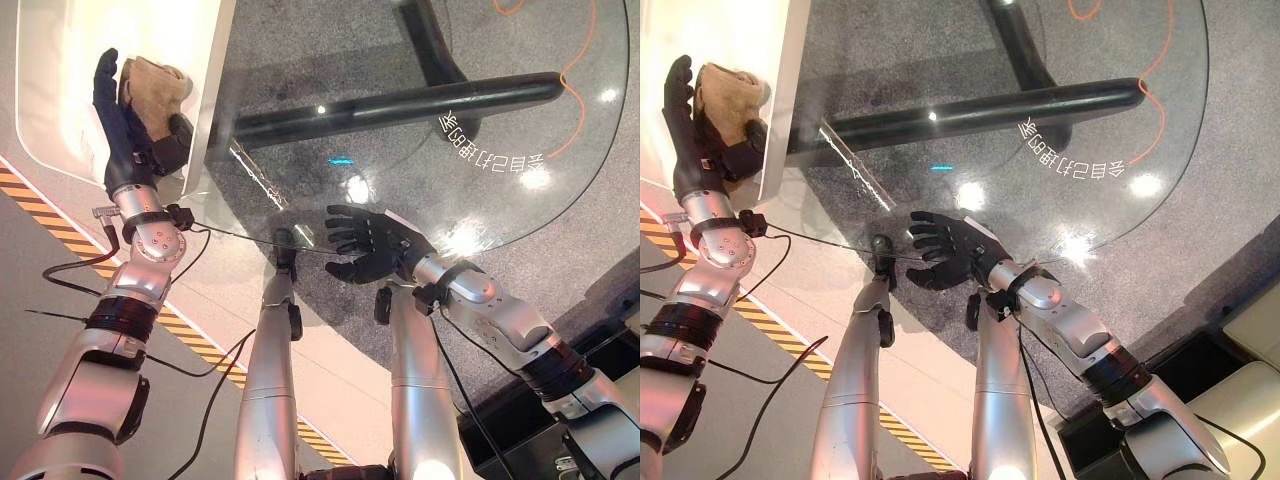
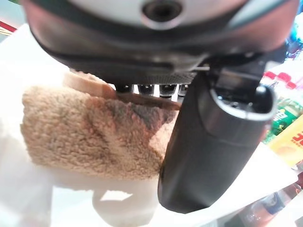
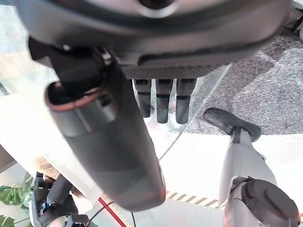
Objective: Wipe the table with a cloth and put it in the basket.
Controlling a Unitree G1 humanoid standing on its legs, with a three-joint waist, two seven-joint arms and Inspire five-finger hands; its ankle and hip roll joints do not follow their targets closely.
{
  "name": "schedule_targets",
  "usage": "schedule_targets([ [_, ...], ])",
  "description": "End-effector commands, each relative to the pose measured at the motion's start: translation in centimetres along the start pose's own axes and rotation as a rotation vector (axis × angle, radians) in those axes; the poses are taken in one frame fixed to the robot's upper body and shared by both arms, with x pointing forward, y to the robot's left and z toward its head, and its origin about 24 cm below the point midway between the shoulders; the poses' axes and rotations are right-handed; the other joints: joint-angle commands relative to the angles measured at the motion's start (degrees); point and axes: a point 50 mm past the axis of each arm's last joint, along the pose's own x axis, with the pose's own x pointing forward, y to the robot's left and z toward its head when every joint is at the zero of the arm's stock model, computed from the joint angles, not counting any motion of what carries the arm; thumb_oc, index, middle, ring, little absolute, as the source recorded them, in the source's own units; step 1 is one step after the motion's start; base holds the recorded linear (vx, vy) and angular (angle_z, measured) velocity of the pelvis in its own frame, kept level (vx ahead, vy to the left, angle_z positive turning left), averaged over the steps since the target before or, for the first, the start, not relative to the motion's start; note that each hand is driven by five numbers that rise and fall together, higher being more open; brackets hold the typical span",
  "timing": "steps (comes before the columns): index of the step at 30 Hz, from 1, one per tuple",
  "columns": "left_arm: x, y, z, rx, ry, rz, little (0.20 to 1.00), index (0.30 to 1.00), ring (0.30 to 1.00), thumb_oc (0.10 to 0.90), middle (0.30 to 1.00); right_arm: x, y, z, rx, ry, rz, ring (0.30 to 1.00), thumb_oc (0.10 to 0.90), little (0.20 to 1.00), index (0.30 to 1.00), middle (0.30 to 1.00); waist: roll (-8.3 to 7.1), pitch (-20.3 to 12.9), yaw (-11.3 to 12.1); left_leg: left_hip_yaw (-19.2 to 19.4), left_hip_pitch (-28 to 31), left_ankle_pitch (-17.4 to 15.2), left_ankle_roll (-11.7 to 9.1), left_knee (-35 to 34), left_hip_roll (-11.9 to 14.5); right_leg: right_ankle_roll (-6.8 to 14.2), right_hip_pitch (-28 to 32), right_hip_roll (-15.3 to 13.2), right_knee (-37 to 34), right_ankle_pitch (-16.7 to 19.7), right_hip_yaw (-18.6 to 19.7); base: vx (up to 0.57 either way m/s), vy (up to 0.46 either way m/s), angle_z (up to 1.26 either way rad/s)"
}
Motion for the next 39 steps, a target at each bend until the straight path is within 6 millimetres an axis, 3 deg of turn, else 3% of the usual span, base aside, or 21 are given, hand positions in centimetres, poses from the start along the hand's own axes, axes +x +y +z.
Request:
schedule_targets([
  [1,-0.2,3.8,-0.1,0.048,-0.117,0.100,0.900,0.900,0.900,0.800,0.900,-2.0,1.9,-2.2,0.078,0.014,0.036,0.900,0.800,0.900,0.900,0.900,1.40,-1.0,1.1,6.1,4.5,-2.4,3.6,-0.5,-5.5,1.6,7.6,4.6,-11.1,4.4,-0.8,-0.11,-0.180,0.03],
  [14,-2.0,8.5,-1.0,-0.036,-0.136,0.226,0.900,0.900,0.900,0.800,0.900,-3.8,2.4,-5.6,0.168,0.062,0.032,0.900,0.800,0.900,0.900,0.900,1.25,-1.0,3.0,4.1,17.3,-2.8,3.2,-4.5,-5.9,1.3,20.9,4.0,-13.1,2.0,-2.5,-0.06,-0.078,0.05],
  [17,-2.3,8.6,-1.7,-0.112,-0.078,0.201,0.900,0.900,0.900,0.800,0.900,-4.0,2.4,-6.7,0.172,0.099,0.014,0.900,0.800,0.900,0.900,0.900,1.23,-1.0,3.4,3.2,19.8,-2.6,3.2,-5.6,-6.1,1.3,23.3,4.0,-13.5,1.6,-2.9,-0.04,-0.088,0.05],
  [20,-3.6,7.3,-3.5,-0.183,0.045,0.078,0.900,0.900,0.900,0.800,0.900,-4.2,2.5,-8.3,0.164,0.155,-0.002,0.900,0.800,0.900,0.900,0.900,1.09,-1.0,3.8,2.2,22.9,-1.8,3.1,-7.5,-6.2,1.4,26.2,4.1,-14.5,1.7,-3.4,-0.07,-0.132,0.07],
  [21,-5.1,6.2,-4.5,-0.202,0.105,0.005,0.900,0.900,0.900,0.800,0.900,-4.6,2.6,-9.4,0.147,0.186,-0.019,0.900,0.800,0.900,0.900,0.900,1.00,-1.0,4.1,1.7,24.9,-1.8,3.1,-8.5,-6.2,1.4,28.1,4.3,-14.9,1.3,-3.4,-0.05,-0.108,0.04],
  [22,-5.3,6.0,-4.6,-0.208,0.115,-0.005,0.900,0.900,0.900,0.800,0.900,-4.6,2.5,-9.5,0.142,0.188,-0.024,0.900,0.800,0.900,0.900,0.900,0.98,-1.0,4.1,1.6,24.9,-1.5,3.1,-8.7,-6.2,1.4,28.2,4.3,-15.1,1.6,-3.5,-0.06,-0.167,0.03],
  [24,-8.4,3.9,-6.2,-0.284,0.247,-0.130,0.900,0.900,0.900,0.800,0.900,-5.3,2.3,-11.2,0.163,0.225,-0.054,0.900,0.800,0.900,0.900,0.900,0.73,-1.0,4.6,0.7,28.4,-1.1,3.1,-10.3,-6.2,1.4,31.7,4.7,-16.1,1.3,-3.6,-0.07,-0.162,0.04],
  [28,-12.4,1.5,-8.0,-0.376,0.421,-0.265,0.900,0.900,0.900,0.800,0.900,-5.9,2.3,-12.9,0.206,0.259,-0.092,0.900,0.800,0.900,0.900,0.900,0.33,-1.0,5.1,-0.7,32.9,-0.9,3.1,-12.2,-6.0,1.2,36.3,5.2,-17.1,0.7,-3.9,-0.05,-0.127,0.06],
  [29,-12.4,1.5,-8.1,-0.376,0.422,-0.266,0.900,0.900,0.900,0.800,0.900,-6.0,2.3,-12.9,0.207,0.259,-0.092,0.900,0.800,0.900,0.900,0.900,0.34,-1.0,5.0,-0.7,33.0,-0.9,3.1,-12.3,-5.9,1.2,36.4,5.2,-17.2,0.7,-4.0,-0.06,-0.140,0.03],
  [34,-17.8,-1.1,-10.0,-0.473,0.646,-0.386,0.900,0.900,0.900,0.800,0.900,-6.9,2.8,-15.3,0.275,0.326,-0.163,0.900,0.800,0.900,0.900,0.900,-0.06,-1.1,5.5,-2.6,40.0,-0.4,2.6,-15.1,-5.5,0.9,44.1,5.6,-19.4,0.1,-4.6,-0.05,-0.142,0.00],
  [39,-23.3,-2.1,-11.8,-0.549,0.891,-0.490,0.900,0.900,0.900,0.800,0.900,-8.2,4.0,-18.0,0.346,0.426,-0.240,0.900,0.800,0.900,0.900,0.900,-0.34,-5.1,5.8,-3.8,44.8,0.0,1.9,-18.3,-4.7,0.6,50.5,5.5,-23.8,0.7,-5.7,0.01,-0.131,0.09],
])
